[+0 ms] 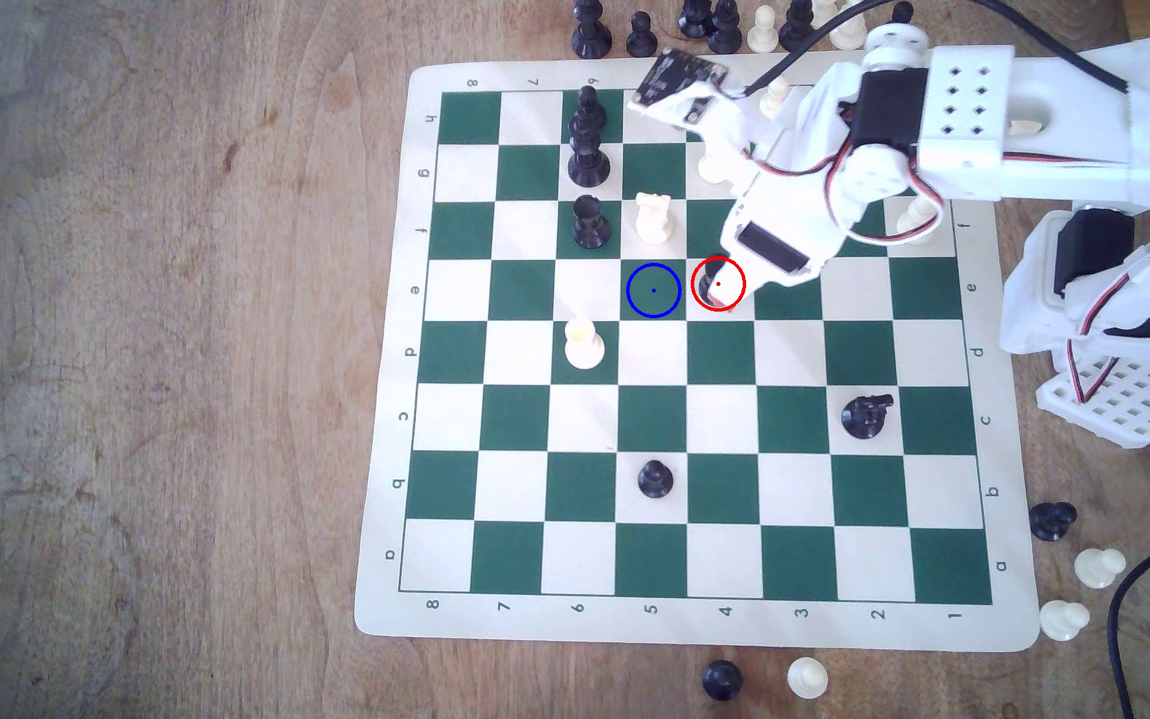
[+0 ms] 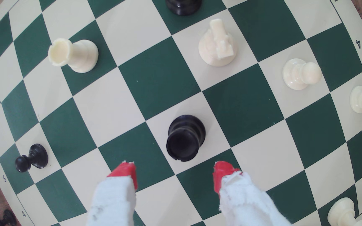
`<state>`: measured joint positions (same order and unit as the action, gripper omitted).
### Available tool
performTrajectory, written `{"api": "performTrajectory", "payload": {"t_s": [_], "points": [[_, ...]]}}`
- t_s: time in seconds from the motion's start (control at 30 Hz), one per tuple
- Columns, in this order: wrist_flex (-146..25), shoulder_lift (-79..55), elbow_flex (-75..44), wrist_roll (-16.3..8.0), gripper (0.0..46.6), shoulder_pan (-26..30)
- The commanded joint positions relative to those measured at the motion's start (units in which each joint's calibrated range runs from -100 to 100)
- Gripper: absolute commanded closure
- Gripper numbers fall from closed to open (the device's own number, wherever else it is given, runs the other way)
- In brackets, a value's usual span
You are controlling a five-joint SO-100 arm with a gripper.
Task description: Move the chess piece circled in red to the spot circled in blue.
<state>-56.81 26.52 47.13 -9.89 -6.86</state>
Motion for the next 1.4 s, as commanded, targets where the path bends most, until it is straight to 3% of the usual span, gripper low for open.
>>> {"api": "performTrajectory", "payload": {"t_s": [0.0, 1.0, 1.27, 1.37], "points": [[0.1, -1.6, -5.0, 0.3, 23.9, 0.1], [7.0, -9.5, -8.3, 0.2, 28.6, 1.3], [7.0, -9.6, -7.8, 0.3, 31.8, 1.3], [6.9, -9.5, -7.6, 0.4, 36.9, 1.0]]}}
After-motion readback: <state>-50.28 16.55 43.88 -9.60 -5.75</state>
